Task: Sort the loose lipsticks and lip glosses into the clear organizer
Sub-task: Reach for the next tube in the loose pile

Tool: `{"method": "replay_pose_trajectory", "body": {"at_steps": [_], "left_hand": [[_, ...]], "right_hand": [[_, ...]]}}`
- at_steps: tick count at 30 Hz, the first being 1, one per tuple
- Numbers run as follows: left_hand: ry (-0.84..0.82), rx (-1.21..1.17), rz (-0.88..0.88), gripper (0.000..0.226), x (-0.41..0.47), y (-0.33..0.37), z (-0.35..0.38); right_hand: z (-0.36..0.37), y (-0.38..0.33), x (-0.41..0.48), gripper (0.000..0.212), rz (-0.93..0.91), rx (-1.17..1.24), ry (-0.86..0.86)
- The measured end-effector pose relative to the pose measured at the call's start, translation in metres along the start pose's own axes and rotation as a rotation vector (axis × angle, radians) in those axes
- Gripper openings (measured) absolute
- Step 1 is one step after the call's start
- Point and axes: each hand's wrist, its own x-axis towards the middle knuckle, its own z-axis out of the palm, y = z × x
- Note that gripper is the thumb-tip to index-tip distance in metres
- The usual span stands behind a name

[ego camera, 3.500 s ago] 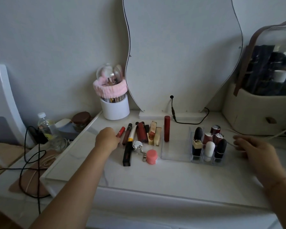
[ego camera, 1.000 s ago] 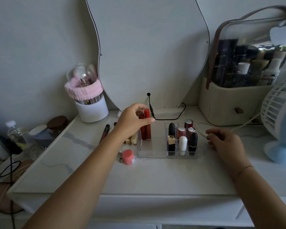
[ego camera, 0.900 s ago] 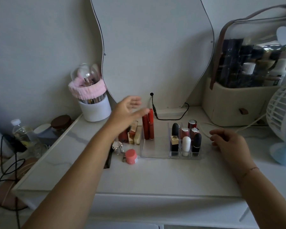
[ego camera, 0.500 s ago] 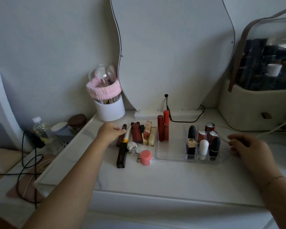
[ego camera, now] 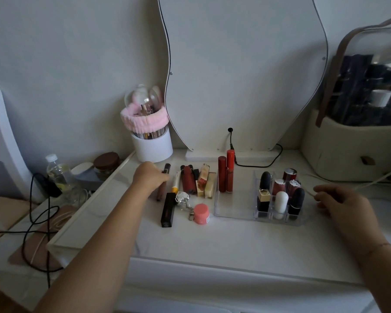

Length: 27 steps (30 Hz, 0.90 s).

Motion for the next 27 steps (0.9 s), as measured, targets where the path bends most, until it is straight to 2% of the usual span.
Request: {"method": "replay_pose_trajectory", "body": {"at_steps": [2, 4, 9, 11, 13, 18, 27], "left_hand": [[0.013, -0.253, 0.028, 0.007, -0.006, 0.009, -0.011], [0.023, -0.45, 0.129, 0.014, -0.016, 0.028, -0.026], [-0.117, -0.675, 0.463, 0.009, -0.054, 0.097, -0.051], [-0.207, -0.674, 0.543, 0.009, -0.067, 0.12, -0.046], [-0.272, -0.641, 0.598, 0.019, -0.076, 0.137, -0.034], [-0.298, -0.5, 0.647, 0.037, -0.081, 0.156, -0.002], [-0.313, -0.335, 0.602, 0.028, -0.068, 0.147, 0.033]], "right_hand": [[0.0, 0.0, 0.0, 0.016, -0.005, -0.003, 0.0], [0.001, 0.0, 0.0, 0.018, -0.008, -0.002, 0.001], [0.001, -0.002, -0.001, 0.016, -0.003, -0.001, 0.005], [0.001, -0.003, -0.002, 0.016, -0.005, 0.0, 0.008], [0.001, -0.005, -0.003, 0.016, -0.002, 0.008, 0.012], [0.003, -0.007, -0.005, 0.015, 0.012, 0.032, 0.012], [0.002, -0.01, -0.005, 0.014, 0.029, 0.016, 0.001]]}}
